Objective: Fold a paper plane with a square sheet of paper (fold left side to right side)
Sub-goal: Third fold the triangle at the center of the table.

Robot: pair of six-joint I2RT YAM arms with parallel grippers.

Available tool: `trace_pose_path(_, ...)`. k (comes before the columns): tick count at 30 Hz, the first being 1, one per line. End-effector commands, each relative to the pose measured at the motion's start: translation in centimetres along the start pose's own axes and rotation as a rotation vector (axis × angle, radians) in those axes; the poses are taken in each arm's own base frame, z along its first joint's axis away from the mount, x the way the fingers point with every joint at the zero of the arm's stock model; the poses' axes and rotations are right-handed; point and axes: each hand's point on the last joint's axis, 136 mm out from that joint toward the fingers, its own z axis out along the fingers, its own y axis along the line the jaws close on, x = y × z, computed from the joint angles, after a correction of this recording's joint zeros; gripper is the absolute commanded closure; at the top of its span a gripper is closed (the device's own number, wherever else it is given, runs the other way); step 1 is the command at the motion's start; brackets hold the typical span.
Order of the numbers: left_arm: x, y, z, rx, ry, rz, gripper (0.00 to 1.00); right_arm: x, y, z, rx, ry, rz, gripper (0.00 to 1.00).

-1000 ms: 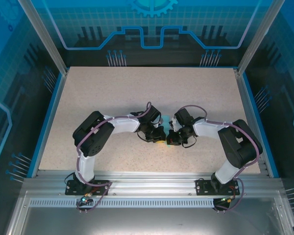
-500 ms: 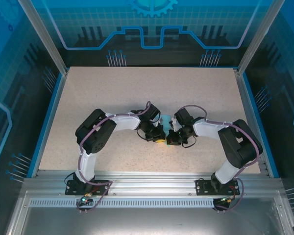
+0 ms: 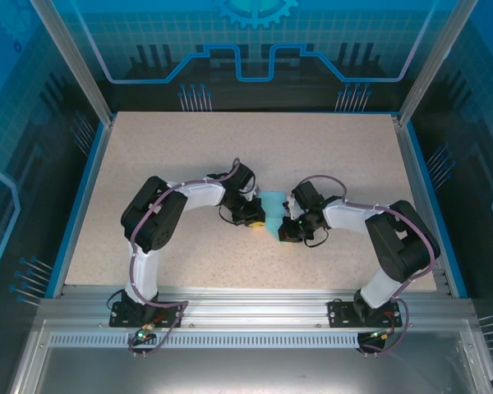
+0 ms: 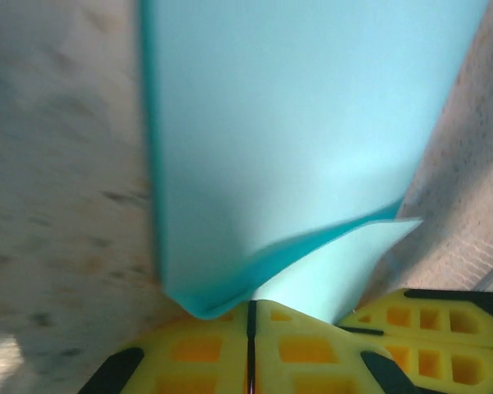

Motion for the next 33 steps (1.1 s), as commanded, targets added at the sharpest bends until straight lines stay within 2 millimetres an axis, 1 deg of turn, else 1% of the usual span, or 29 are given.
trace_pose_path(1, -4.2, 7.6, -1.4, -0.254, -0.135, -0.07, 0.9, 4.9, -5.2, 1.0, 0.21, 0.157, 0.074, 0.98)
trace_pose_path(5, -5.4, 8.3, -2.3, -0.257, -0.154, -0.075, 0.9, 4.8, -5.1, 1.0, 0.206, 0.158, 0.069, 0.98)
trace_pose_path(8, -5.6, 8.0, -3.4, -0.25, -0.17, -0.059, 0.89, 4.7, -5.0, 0.9, 0.204, 0.155, 0.064, 0.98)
trace_pose_path(12, -4.7, 6.3, -5.6, -0.212, -0.208, -0.02, 0.88, 4.3, -4.7, 0.8, 0.194, 0.147, 0.054, 0.97)
trace_pose_path(15, -3.3, 4.3, -7.2, -0.169, -0.234, 0.023, 0.87, 3.9, -4.6, 0.4, 0.197, 0.14, 0.045, 0.97)
trace_pose_path(17, -2.1, 2.4, -7.6, -0.136, -0.238, 0.066, 0.86, 3.7, -4.5, 0.2, 0.198, 0.133, 0.042, 0.97)
trace_pose_path(18, -1.5, 1.4, -7.5, -0.115, -0.233, 0.085, 0.86, 3.5, -4.5, 0.1, 0.197, 0.13, 0.04, 0.97)
trace_pose_path(20, -0.3, -0.5, -6.5, -0.062, -0.203, 0.115, 0.86, 3.4, -4.4, 0.1, 0.194, 0.129, 0.044, 0.97)
trace_pose_path(22, 0.4, -2.0, -5.3, -0.018, -0.173, 0.134, 0.86, 3.4, -4.3, 0.2, 0.187, 0.127, 0.048, 0.97)
trace_pose_path(25, 1.0, -3.6, -3.4, 0.009, -0.132, 0.16, 0.85, 3.4, -4.2, 0.3, 0.18, 0.127, 0.054, 0.97)
trace_pose_path(29, 1.0, -4.7, -1.0, 0.016, -0.08, 0.184, 0.85, 3.4, -4.2, 0.3, 0.181, 0.126, 0.054, 0.97)
trace_pose_path(31, 0.7, -4.7, 0.0, 0.006, -0.068, 0.187, 0.84, 3.4, -4.2, 0.3, 0.177, 0.124, 0.053, 0.97)
trace_pose_path(33, 0.3, -4.1, 0.7, -0.018, -0.062, 0.182, 0.84, 3.3, -4.0, 0.3, 0.167, 0.121, 0.053, 0.97)
